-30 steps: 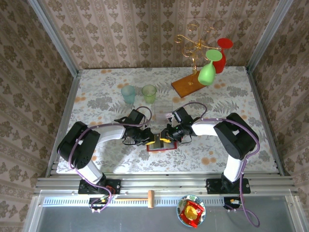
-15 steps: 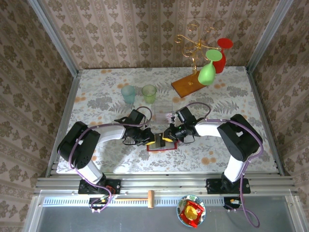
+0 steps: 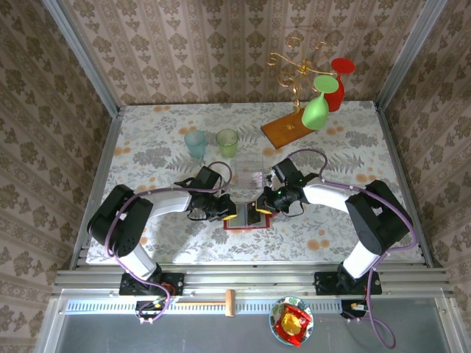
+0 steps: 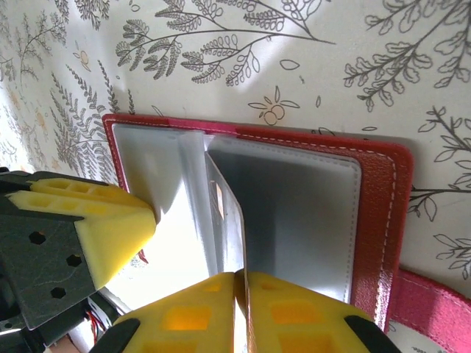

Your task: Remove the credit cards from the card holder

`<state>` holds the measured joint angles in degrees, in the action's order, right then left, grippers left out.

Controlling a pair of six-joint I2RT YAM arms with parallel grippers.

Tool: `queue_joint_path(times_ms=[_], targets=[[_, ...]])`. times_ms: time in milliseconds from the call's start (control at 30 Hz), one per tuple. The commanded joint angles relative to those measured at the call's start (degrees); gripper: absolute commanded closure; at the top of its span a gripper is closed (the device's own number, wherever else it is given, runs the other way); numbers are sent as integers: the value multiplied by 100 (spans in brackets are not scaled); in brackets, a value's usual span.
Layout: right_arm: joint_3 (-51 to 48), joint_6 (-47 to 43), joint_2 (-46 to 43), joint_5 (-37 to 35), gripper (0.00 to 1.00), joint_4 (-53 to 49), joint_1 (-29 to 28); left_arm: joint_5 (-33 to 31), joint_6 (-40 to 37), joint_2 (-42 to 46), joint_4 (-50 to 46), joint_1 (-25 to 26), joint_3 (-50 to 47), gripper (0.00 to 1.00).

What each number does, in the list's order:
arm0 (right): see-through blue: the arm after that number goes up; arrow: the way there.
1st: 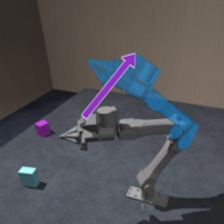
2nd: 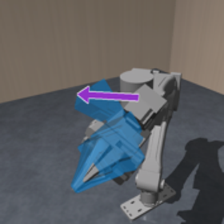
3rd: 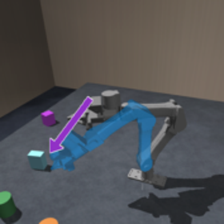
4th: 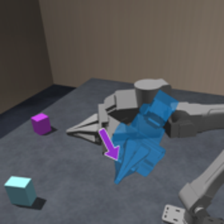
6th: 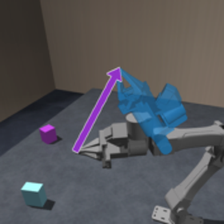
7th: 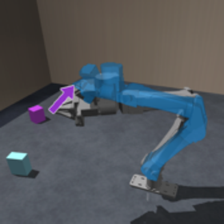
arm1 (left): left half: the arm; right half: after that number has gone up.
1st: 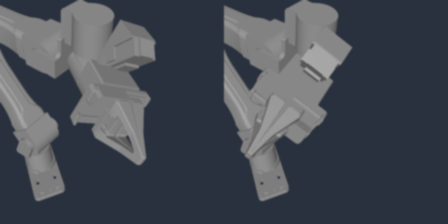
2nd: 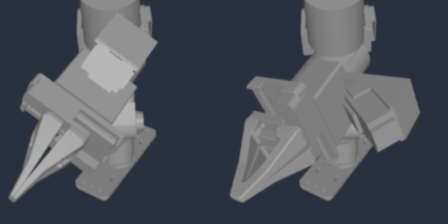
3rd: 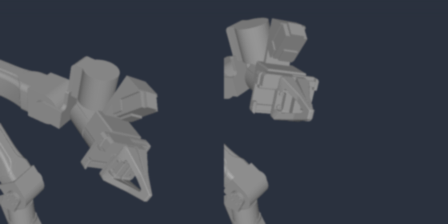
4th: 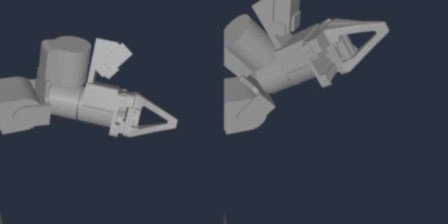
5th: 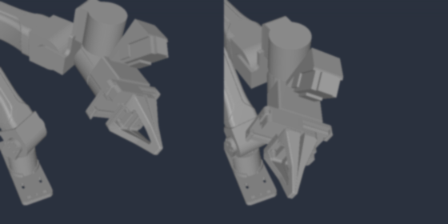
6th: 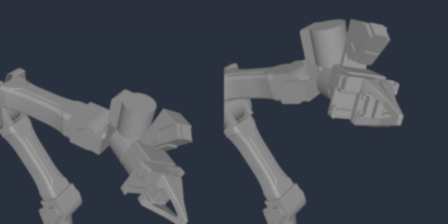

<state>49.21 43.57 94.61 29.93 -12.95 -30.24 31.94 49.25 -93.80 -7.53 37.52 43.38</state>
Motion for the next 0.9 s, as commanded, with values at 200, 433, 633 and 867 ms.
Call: queue_joint_path(times_ms=[200, 433, 633, 867], targets=[[300, 214, -69, -74, 82, -308, -283, 55, 50, 23, 63, 18, -88, 86], [142, 345, -222, -161, 83, -454, -351, 107, 58, 17, 118, 19, -121, 86], [262, 339, -259, -258, 89, -563, -375, 118, 20, 54, 51, -5, -93, 86], [363, 237, -319, -332, 94, -702, -395, 67, 23, 271, -72, -46, -41, 86]])
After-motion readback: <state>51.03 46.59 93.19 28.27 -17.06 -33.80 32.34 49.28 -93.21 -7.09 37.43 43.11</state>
